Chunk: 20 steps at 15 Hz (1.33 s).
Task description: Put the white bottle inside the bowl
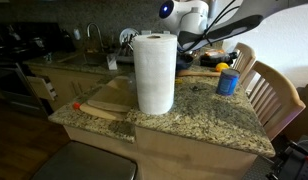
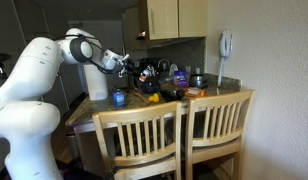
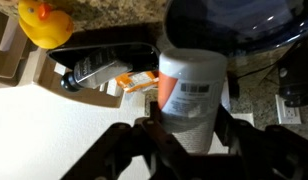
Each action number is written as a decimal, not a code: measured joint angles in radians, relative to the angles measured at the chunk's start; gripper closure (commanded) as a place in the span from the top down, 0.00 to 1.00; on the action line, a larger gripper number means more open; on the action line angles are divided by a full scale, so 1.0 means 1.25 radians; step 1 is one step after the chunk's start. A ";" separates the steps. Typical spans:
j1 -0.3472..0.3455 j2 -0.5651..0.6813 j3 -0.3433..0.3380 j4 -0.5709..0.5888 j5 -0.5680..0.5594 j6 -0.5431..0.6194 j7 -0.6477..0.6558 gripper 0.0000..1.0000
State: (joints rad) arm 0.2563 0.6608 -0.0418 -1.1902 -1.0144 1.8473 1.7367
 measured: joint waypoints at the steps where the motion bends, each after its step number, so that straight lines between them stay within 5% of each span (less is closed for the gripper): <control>1: -0.012 -0.001 0.008 0.003 0.024 0.016 -0.024 0.29; 9: -0.027 0.036 0.002 0.131 0.089 -0.003 -0.180 0.29; 20: -0.023 0.198 -0.044 0.232 0.085 -0.047 -0.175 0.29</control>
State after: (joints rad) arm 0.2278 0.9083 -0.0974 -0.9001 -0.9078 1.7887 1.5184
